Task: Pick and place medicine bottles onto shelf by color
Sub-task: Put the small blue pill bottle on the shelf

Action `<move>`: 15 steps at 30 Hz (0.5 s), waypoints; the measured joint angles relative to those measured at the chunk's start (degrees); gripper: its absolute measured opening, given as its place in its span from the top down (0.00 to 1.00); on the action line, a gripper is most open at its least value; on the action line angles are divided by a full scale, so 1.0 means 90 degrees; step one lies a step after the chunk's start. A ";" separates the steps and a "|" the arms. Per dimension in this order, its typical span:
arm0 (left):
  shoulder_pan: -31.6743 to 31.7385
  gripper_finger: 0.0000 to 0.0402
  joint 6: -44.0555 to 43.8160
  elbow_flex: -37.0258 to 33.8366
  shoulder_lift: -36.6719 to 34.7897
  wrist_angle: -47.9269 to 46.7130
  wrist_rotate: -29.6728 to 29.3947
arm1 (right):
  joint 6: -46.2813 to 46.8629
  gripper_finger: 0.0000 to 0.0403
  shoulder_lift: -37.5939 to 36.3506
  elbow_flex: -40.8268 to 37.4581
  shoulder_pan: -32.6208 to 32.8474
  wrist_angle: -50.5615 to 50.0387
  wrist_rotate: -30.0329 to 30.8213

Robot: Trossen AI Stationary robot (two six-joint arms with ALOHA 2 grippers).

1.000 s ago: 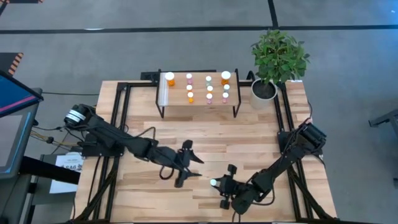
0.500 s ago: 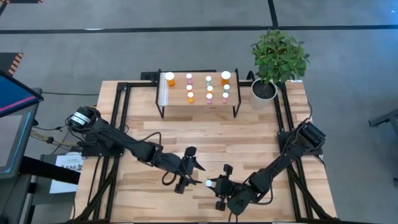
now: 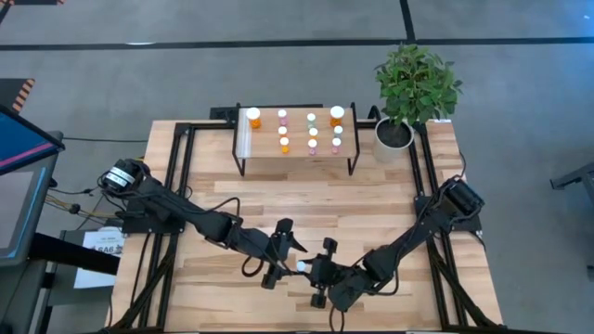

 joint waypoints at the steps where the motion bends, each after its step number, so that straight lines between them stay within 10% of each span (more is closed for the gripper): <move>1: 0.0000 0.29 -0.0004 0.0000 0.0000 -0.0003 0.0000 | -0.0013 0.70 0.0000 0.0003 -0.0004 0.0003 -0.0003; 15: 0.0000 0.49 -0.0011 0.0000 -0.0002 -0.0007 0.0019 | 0.0006 0.70 0.0000 0.0003 0.0011 -0.0023 -0.0009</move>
